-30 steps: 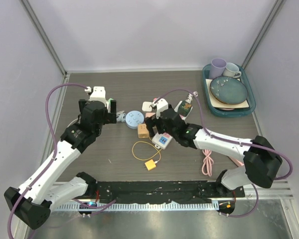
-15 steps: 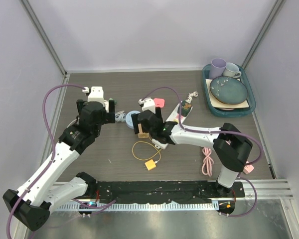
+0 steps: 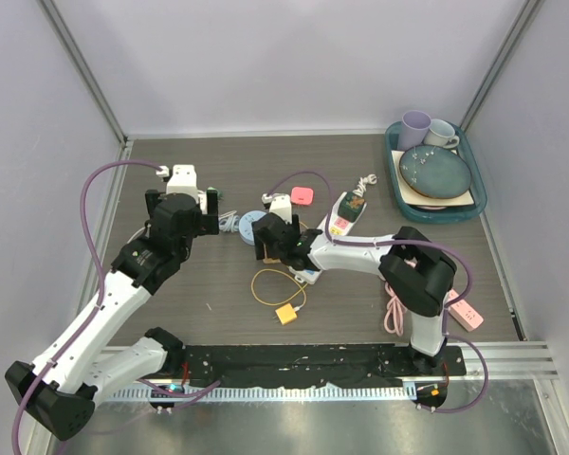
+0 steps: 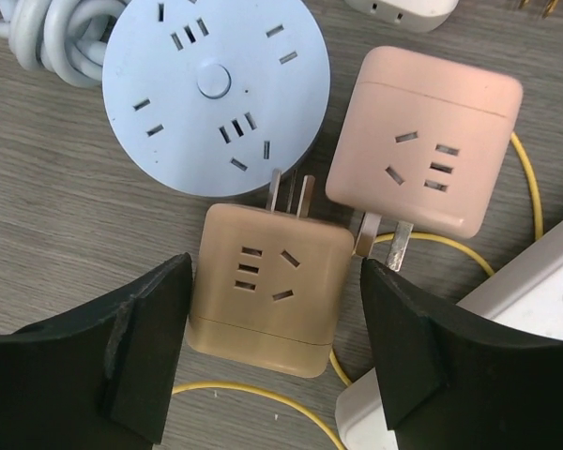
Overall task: Insert the plug
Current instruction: Pick up the plug from the center of the board.
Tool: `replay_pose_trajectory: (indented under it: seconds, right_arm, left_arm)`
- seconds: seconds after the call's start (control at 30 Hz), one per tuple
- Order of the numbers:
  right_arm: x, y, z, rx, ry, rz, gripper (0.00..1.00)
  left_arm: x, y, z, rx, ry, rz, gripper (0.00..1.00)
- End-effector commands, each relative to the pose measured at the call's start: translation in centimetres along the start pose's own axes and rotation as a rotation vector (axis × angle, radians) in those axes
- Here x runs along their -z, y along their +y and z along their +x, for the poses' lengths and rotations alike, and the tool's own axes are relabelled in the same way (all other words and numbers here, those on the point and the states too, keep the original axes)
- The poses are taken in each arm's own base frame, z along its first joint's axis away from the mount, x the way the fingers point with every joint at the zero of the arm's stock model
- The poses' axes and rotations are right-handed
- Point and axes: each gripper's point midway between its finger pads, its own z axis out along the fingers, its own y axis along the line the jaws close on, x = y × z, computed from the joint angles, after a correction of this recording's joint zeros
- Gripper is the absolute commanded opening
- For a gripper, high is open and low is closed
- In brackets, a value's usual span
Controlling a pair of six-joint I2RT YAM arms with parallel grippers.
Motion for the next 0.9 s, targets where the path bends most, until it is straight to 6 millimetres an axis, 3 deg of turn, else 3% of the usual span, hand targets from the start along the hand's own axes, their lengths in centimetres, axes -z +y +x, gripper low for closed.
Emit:
replay_pose_trajectory:
  seconds: [0.0, 0.13, 0.27, 0.4, 0.53, 0.57, 0.6, 0.67, 0.7, 0.73, 0.77, 0.87]
  right_arm:
    - [0.2, 1.7, -1.4, -0.065, -0.019, -0.042, 0.73]
    - [0.5, 1.9, -1.5, -0.074, -0.019, -0.055, 0.63]
    - [1.8, 2.1, -2.8, -0.095, -0.046, -0.078, 0.28]
    - [3.6, 2.0, -4.5, -0.14, -0.097, -0.115, 0.1]
    - [6.4, 2.5, -7.2, -0.24, -0.205, -0.215, 0.01]
    - [6.7, 2.2, -6.5, -0.252, -0.205, -0.23, 0.01]
    - [8.5, 2.7, -8.8, -0.307, -0.278, -0.296, 0.01]
    - [9.5, 2.4, -8.6, -0.341, -0.307, -0.341, 0.01]
    - [11.3, 2.7, -10.7, -0.397, -0.377, -0.402, 0.01]
    - [12.0, 2.5, -11.2, -0.424, -0.402, -0.429, 0.01]
    - [12.1, 1.9, -10.5, -0.441, -0.404, -0.44, 0.01]
    - [15.0, 1.3, -12.5, -0.548, -0.505, -0.56, 0.01]
  left_arm:
    - [0.1, 0.1, -0.5, 0.021, -0.028, 0.0, 1.0]
    - [0.0, 0.0, -0.4, 0.02, -0.023, 0.004, 1.0]
    - [0.0, -0.6, -0.3, 0.038, -0.021, 0.032, 1.0]
    - [0.5, -1.2, -0.5, 0.096, -0.031, 0.071, 1.0]
    - [1.4, -2.2, -0.1, 0.21, -0.038, 0.144, 1.0]
    - [2.1, -2.6, -0.6, 0.247, -0.063, 0.186, 1.0]
    - [2.5, -2.9, -0.8, 0.303, -0.075, 0.208, 1.0]
    - [3.4, -3.4, -1.1, 0.379, -0.112, 0.267, 1.0]
    - [3.7, -3.8, -1.2, 0.413, -0.122, 0.292, 1.0]
    - [3.6, -4.3, -1.1, 0.475, -0.134, 0.318, 1.0]
    - [4.0, -4.8, -1.3, 0.508, -0.144, 0.36, 1.0]
    - [4.6, -6.0, -2.0, 0.644, -0.185, 0.447, 1.0]
